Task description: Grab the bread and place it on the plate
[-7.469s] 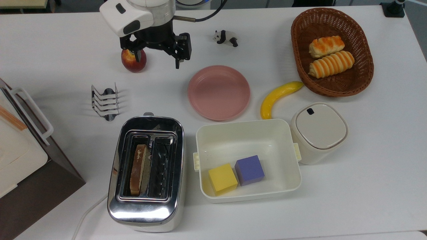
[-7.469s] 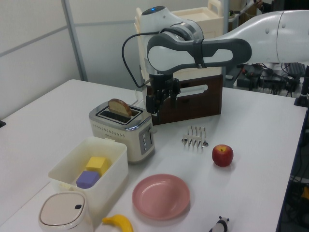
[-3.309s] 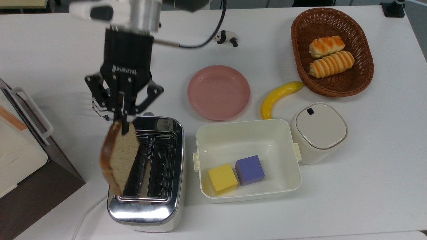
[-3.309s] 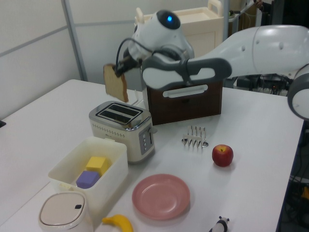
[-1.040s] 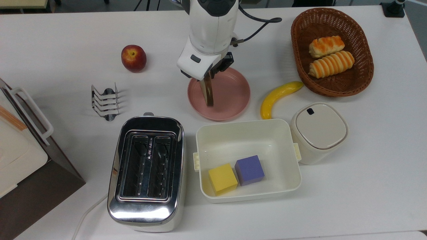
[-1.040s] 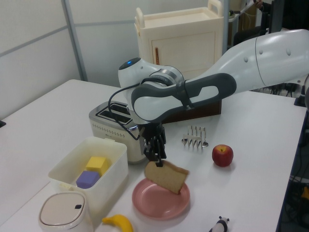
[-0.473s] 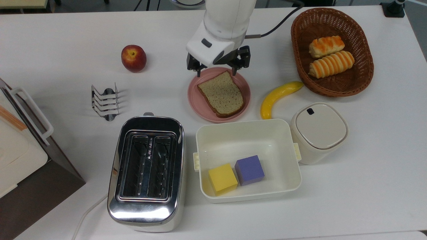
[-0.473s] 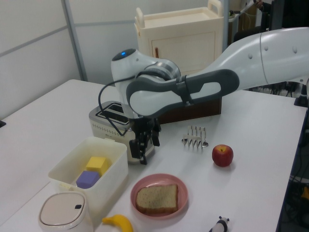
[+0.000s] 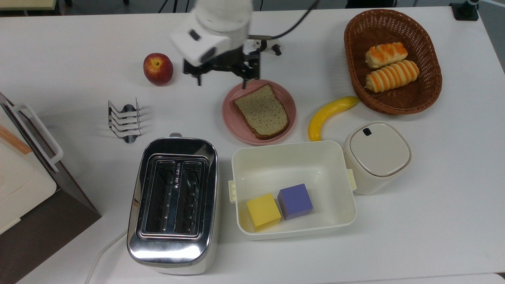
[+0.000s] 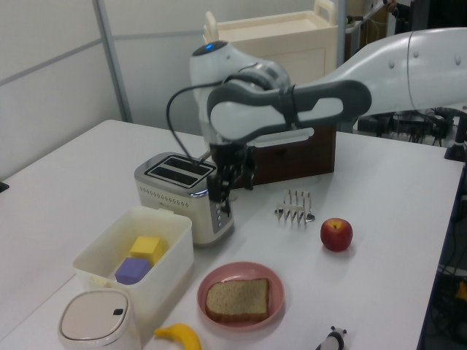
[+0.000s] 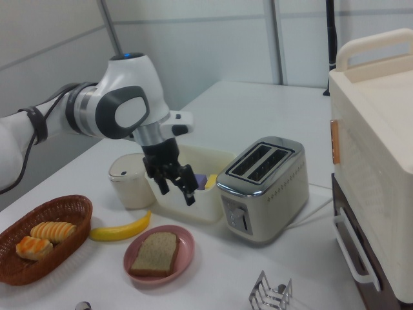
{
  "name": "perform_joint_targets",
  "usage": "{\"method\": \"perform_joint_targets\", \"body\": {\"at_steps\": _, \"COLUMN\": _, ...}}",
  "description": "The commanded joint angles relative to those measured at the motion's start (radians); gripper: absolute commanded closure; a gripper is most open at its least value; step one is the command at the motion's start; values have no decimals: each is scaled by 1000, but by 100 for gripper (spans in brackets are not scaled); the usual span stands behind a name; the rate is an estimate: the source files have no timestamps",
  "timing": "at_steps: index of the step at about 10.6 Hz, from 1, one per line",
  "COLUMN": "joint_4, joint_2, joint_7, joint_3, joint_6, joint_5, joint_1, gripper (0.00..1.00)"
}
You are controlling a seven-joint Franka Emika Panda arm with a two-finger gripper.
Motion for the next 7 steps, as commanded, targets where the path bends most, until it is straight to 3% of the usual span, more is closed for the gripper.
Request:
{"method": "perform_joint_targets", "body": {"at_steps": 1, "joint_4": -11, "joint_2": -83, "joint_7": 17, "joint_3": 2, "joint_6": -116, "joint_5": -7, "joint_1": -55, "gripper": 0}}
{"method": "perform_joint_targets", "body": {"at_steps": 3, "joint_4": -20, "joint_2": -131, "joint_7": 14, "joint_3": 6, "joint_6": -149, "joint_5": -1, "joint_1": -75, "gripper": 0}}
{"method": "perform_joint_targets", "body": {"at_steps": 7, "joint_4": -30, "joint_2": -125, "joint_7": 2, "joint_3": 11, "joint_6": -149, "joint_5": 5, "joint_1": -83, "gripper": 0}}
